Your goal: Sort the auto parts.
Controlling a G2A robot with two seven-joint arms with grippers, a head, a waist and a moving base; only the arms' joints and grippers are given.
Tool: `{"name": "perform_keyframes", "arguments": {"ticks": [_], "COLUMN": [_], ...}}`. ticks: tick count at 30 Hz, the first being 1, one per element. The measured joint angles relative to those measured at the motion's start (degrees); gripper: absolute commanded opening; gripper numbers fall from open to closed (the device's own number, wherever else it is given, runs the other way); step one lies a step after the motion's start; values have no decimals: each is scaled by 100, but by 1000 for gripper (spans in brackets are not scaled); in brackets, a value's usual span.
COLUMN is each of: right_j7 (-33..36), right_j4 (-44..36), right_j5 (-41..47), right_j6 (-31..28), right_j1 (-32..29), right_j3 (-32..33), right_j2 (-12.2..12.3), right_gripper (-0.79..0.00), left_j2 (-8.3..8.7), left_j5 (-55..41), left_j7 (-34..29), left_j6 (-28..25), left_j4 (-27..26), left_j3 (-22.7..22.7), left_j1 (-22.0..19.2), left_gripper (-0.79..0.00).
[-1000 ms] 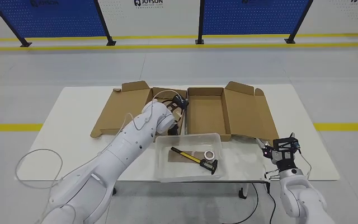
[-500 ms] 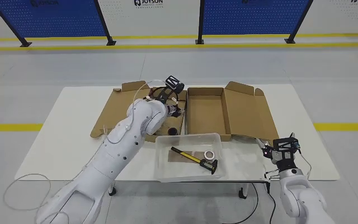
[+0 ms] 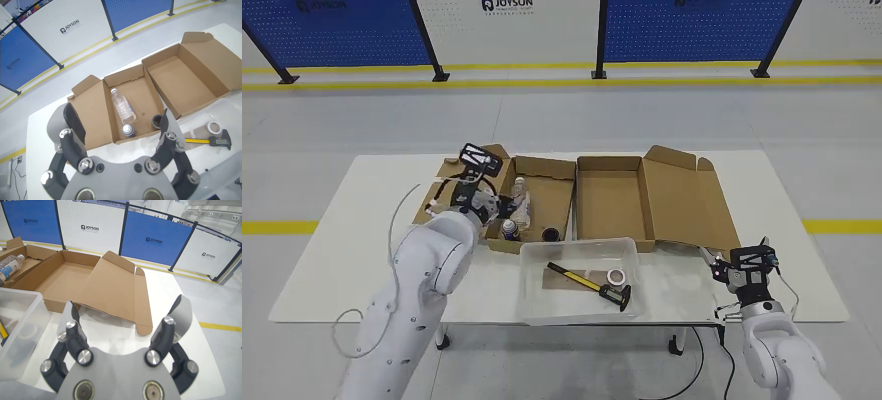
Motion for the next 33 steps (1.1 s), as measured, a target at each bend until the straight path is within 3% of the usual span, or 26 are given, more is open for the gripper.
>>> {"name": "perform_keyframes", "arguments": {"ticks": [9,17,26,33], "right_j7": [214,970,2624,3769], "right_j4": [-149,-697,-1287,-1519], "right_j5": [169,506,1576,2627], "right_j6": [-92,-771,-1505,-1695], "right_j1": [154,574,1048,952], "right_j3": [-82,-462,-1248,-1227], "right_j2": [-21,-40,-82,-46], "right_gripper": [0,0,0,0], "left_j2": [93,112,112,112], "left_j5": [388,462,461,461], "left_j7": [-90,-121,-120,-120], "left_j6": [76,123,122,122], "left_j4": [-210,-243,-243,-243], "left_j3": [-729,-997,-994,-994], "left_j1": [713,834,833,833], "left_gripper": [0,0,0,0]}}
